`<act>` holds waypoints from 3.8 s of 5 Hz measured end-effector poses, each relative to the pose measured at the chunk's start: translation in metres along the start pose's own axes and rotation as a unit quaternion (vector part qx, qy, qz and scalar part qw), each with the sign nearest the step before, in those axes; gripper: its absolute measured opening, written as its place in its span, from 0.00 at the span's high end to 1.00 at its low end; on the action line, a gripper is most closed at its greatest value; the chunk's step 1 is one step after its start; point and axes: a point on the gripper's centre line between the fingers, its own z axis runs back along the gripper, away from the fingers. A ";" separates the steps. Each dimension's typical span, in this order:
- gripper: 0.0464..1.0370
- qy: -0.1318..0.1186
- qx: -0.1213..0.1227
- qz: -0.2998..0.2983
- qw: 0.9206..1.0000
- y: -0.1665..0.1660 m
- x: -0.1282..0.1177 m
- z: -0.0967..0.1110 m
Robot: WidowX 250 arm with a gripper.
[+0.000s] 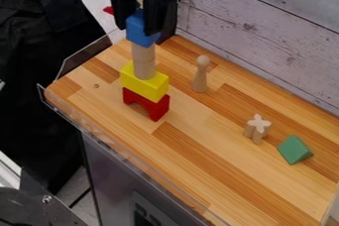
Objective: Remove the blue cube off of the cylinder and put it in the middle of the table
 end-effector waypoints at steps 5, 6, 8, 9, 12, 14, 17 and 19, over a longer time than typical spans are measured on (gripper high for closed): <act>0.48 -0.043 0.048 -0.067 0.996 -0.055 0.018 0.031; 0.48 -0.030 0.046 -0.087 0.995 -0.065 0.020 0.016; 0.48 -0.002 0.027 -0.118 0.993 -0.088 0.022 -0.017; 0.48 0.006 0.023 -0.130 0.991 -0.091 0.027 -0.035; 0.48 -0.024 0.020 -0.118 0.992 -0.089 0.040 -0.079; 0.48 -0.004 0.019 -0.116 0.993 -0.086 0.045 -0.094; 0.48 -0.002 0.025 -0.113 0.993 -0.082 0.068 -0.101; 0.48 0.008 0.020 -0.105 0.994 -0.076 0.073 -0.108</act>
